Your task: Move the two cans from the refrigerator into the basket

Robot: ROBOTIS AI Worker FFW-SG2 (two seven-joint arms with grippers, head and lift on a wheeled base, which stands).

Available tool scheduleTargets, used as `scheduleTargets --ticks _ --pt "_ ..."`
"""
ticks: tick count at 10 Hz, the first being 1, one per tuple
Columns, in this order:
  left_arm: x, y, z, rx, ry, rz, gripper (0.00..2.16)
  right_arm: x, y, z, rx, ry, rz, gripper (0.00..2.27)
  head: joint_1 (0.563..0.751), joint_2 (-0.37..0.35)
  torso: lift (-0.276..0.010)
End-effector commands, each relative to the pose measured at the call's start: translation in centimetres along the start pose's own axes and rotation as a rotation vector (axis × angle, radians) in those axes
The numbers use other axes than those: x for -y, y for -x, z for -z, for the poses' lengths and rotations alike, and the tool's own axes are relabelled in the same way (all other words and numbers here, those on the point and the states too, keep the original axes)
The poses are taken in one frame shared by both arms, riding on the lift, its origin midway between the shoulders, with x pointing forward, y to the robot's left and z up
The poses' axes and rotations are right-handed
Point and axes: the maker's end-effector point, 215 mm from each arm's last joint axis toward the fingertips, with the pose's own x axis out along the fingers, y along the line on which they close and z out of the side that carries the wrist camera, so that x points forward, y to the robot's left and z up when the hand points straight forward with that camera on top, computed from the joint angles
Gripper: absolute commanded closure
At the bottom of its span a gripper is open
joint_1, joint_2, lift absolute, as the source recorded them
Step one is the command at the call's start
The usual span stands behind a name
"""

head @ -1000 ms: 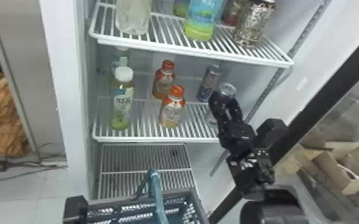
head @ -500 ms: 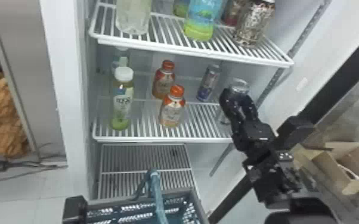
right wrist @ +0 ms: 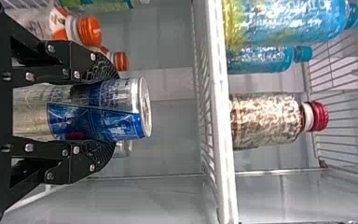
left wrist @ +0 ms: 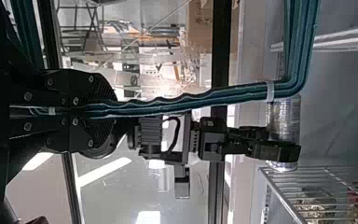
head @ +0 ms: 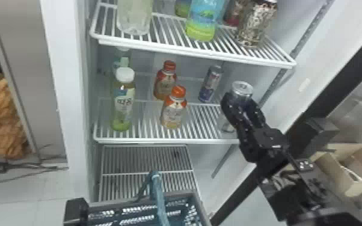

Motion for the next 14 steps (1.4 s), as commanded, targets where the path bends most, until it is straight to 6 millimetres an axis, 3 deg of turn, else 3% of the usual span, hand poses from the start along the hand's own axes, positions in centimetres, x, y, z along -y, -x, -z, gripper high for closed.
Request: scheduleTargets --ticks 1,5,9,14 --pt "0.0 0.0 -0.1 0.002 -0.001 -0.001 1.21 -0.8 1.4 0.1 -0.049 -0.003 -0.017 0.82 0.695 -0.35 -0.266" --pt "-0.1 0.1 -0.1 0.003 0.0 -0.002 1.21 -3.6 4.6 0.2 -0.155 -0.027 -0.079 0.82 0.695 -0.35 -0.266" --pt "-0.1 0.1 0.0 0.003 -0.001 -0.004 1.21 -6.6 8.1 2.6 -0.324 -0.056 -0.143 0.82 0.695 -0.35 -0.266" --pt "-0.2 0.1 0.0 0.006 0.0 -0.005 1.21 -8.7 11.9 8.3 -0.568 -0.114 -0.202 0.82 0.695 -0.35 -0.266"
